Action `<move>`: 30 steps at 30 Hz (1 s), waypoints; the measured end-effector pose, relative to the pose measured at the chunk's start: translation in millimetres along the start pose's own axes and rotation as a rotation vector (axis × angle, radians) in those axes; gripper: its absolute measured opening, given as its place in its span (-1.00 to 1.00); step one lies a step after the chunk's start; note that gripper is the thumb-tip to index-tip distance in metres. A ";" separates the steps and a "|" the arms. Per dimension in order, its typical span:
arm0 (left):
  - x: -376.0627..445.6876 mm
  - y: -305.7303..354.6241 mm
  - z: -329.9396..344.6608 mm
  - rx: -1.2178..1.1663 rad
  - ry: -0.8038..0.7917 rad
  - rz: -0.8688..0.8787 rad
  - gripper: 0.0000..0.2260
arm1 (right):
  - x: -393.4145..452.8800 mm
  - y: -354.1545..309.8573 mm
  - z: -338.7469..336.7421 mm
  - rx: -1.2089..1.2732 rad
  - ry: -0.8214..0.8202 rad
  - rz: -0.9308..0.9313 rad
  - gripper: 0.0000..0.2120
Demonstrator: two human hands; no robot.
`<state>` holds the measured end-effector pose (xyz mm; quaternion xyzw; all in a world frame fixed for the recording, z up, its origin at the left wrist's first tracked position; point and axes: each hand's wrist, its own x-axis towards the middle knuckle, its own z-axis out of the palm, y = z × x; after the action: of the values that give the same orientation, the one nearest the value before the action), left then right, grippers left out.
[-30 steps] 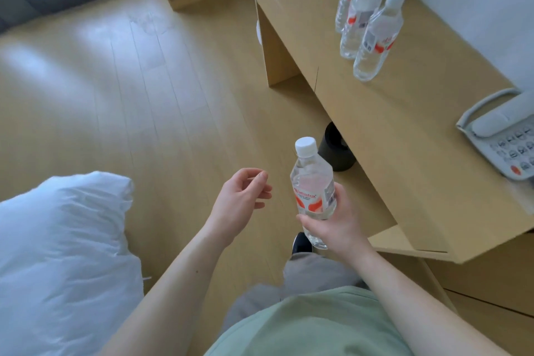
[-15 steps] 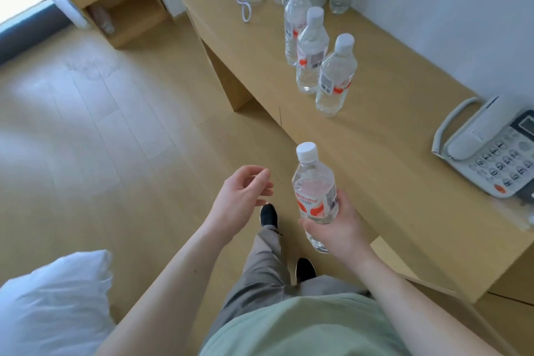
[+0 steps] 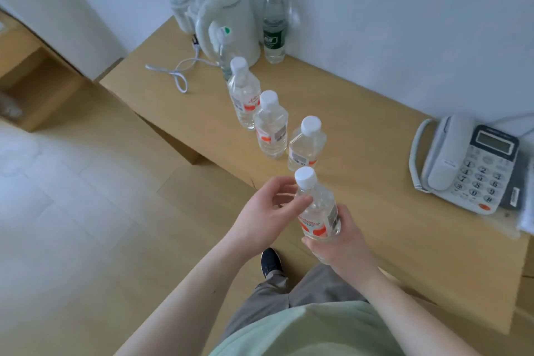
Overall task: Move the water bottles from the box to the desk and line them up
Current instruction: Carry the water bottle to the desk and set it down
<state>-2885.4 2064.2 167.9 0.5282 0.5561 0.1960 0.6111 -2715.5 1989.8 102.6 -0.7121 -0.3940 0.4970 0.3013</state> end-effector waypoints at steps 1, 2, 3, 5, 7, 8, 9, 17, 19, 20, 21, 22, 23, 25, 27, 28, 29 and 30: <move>6.0 3.6 1.4 0.017 -0.028 0.005 -0.65 | 2.7 -2.2 -2.0 -0.005 0.005 0.004 -0.44; 12.0 6.6 2.8 0.038 -0.052 0.013 -0.64 | 5.3 -4.5 -4.7 -0.013 0.004 0.002 -0.44; 17.6 9.6 5.1 0.059 -0.073 0.022 -0.63 | 8.2 -7.0 -7.3 -0.023 0.000 0.001 -0.44; 28.6 16.7 11.1 0.103 -0.098 0.037 -0.65 | 15.0 -9.3 -13.9 -0.038 -0.003 0.000 -0.44; 36.4 25.7 18.0 0.122 -0.094 0.048 -0.75 | 21.4 -7.6 -20.4 -0.043 0.016 0.006 -0.43; 39.8 30.5 21.8 0.126 -0.079 0.052 -0.81 | 24.3 -6.3 -23.5 -0.046 0.024 0.006 -0.43; 42.6 35.3 25.6 0.125 -0.066 0.061 -0.86 | 27.0 -5.4 -26.7 -0.049 0.029 0.001 -0.42; 52.6 52.2 57.6 0.236 -0.025 0.157 -0.87 | 49.6 8.7 -55.8 -0.046 0.057 -0.039 -0.40; 54.3 52.2 65.4 0.266 -0.002 0.180 -0.84 | 54.1 13.9 -61.2 -0.039 0.066 -0.048 -0.38; 56.1 53.2 68.5 0.269 0.005 0.181 -0.83 | 56.2 15.7 -63.8 -0.048 0.075 -0.055 -0.36; 57.7 54.8 70.9 0.272 0.007 0.185 -0.83 | 57.9 17.0 -67.0 -0.061 0.085 -0.062 -0.34; 59.7 56.3 72.7 0.282 0.010 0.199 -0.83 | 59.7 18.2 -70.2 -0.070 0.095 -0.072 -0.31; 61.2 58.4 74.3 0.293 0.016 0.215 -0.84 | 61.4 19.6 -73.5 -0.075 0.098 -0.080 -0.27; 63.9 62.6 77.2 0.301 0.029 0.227 -0.87 | 64.3 22.2 -80.0 -0.079 0.096 -0.090 -0.22; 66.5 65.3 79.9 0.301 0.031 0.226 -0.87 | 66.3 25.4 -85.0 -0.093 0.101 -0.102 -0.19; 67.8 66.3 81.5 0.305 0.031 0.234 -0.87 | 67.5 27.7 -86.8 -0.102 0.107 -0.107 -0.19; 69.1 67.0 83.5 0.306 0.032 0.245 -0.86 | 68.6 30.3 -88.5 -0.113 0.111 -0.113 -0.18; 70.3 67.0 85.3 0.304 0.033 0.256 -0.85 | 69.3 32.7 -90.0 -0.124 0.111 -0.115 -0.17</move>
<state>-2765.0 2110.4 177.5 0.6774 0.5174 0.1948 0.4852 -2608.3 2029.5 72.4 -0.7322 -0.4469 0.4131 0.3059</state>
